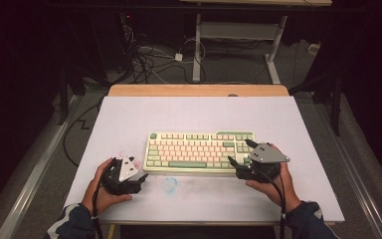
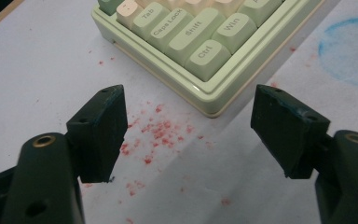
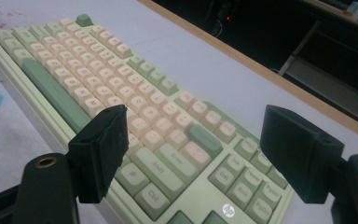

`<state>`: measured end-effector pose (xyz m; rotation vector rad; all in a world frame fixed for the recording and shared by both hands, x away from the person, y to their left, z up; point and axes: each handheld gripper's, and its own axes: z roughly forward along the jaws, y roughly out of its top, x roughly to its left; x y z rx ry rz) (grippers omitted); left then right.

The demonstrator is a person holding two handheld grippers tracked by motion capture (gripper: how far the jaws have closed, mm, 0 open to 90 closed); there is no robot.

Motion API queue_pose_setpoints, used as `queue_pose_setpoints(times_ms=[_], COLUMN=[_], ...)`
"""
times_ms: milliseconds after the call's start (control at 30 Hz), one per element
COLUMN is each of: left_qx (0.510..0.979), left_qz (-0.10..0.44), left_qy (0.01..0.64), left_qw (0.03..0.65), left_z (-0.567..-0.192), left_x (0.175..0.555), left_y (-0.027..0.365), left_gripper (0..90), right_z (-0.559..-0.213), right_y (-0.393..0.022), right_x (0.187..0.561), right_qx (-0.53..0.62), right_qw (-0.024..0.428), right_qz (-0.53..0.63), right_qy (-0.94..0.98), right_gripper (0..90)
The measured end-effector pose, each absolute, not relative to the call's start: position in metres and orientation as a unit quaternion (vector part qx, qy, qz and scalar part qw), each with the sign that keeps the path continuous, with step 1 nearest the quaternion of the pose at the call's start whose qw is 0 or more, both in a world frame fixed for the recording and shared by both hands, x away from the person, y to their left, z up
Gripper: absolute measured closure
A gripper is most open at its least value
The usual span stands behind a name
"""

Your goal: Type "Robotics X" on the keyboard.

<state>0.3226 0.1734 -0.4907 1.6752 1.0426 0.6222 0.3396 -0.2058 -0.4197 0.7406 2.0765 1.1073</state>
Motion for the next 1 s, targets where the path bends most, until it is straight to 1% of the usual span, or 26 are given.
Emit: queue_pose_setpoints(times_ms=[67,200,367,400,433,467,500,567,600,633,700,900,1000], left_qx=[0.695,0.692,0.685,0.686,0.685,0.685,0.686,0.690,0.692,0.694,0.698,0.710,0.716], left_qz=[0.260,0.252,0.230,0.228,0.223,0.217,0.211,0.199,0.198,0.195,0.186,0.172,0.165], left_qy=[0.434,0.441,0.446,0.446,0.448,0.449,0.447,0.444,0.442,0.439,0.434,0.421,0.414], left_qw=[0.512,0.513,0.527,0.528,0.529,0.531,0.533,0.535,0.535,0.537,0.538,0.538,0.537], left_z=[-0.490,-0.485,-0.473,-0.472,-0.470,-0.469,-0.468,-0.466,-0.465,-0.464,-0.460,-0.452,-0.449], left_x=[0.323,0.324,0.326,0.326,0.327,0.328,0.329,0.331,0.332,0.333,0.336,0.348,0.357], left_y=[0.173,0.174,0.176,0.176,0.175,0.174,0.172,0.168,0.165,0.162,0.157,0.133,0.117], left_gripper=[28.7,38.4,57.1,65.3,65.3,73.7,73.7,82.4,82.4,85.9,86.8,86.9,86.8], right_z=[-0.421,-0.425,-0.432,-0.436,-0.436,-0.439,-0.441,-0.447,-0.447,-0.451,-0.452,-0.457,-0.462], right_y=[-0.209,-0.216,-0.224,-0.229,-0.229,-0.230,-0.232,-0.236,-0.236,-0.238,-0.238,-0.239,-0.236], right_x=[0.336,0.330,0.318,0.312,0.312,0.310,0.307,0.300,0.300,0.296,0.294,0.291,0.294], right_qx=[0.283,0.288,0.287,0.294,0.294,0.294,0.296,0.300,0.300,0.305,0.303,0.303,0.300], right_qw=[0.339,0.342,0.357,0.357,0.357,0.357,0.354,0.349,0.349,0.345,0.344,0.338,0.326], right_qz=[0.419,0.416,0.406,0.409,0.409,0.409,0.408,0.403,0.403,0.402,0.399,0.390,0.383], right_qy=[0.793,0.792,0.791,0.787,0.787,0.787,0.788,0.791,0.791,0.792,0.794,0.801,0.810], right_gripper=[24.8,25.0,25.6,25.8,25.8,25.8,25.8,25.8,25.8,26.0,26.0,26.2,26.3])
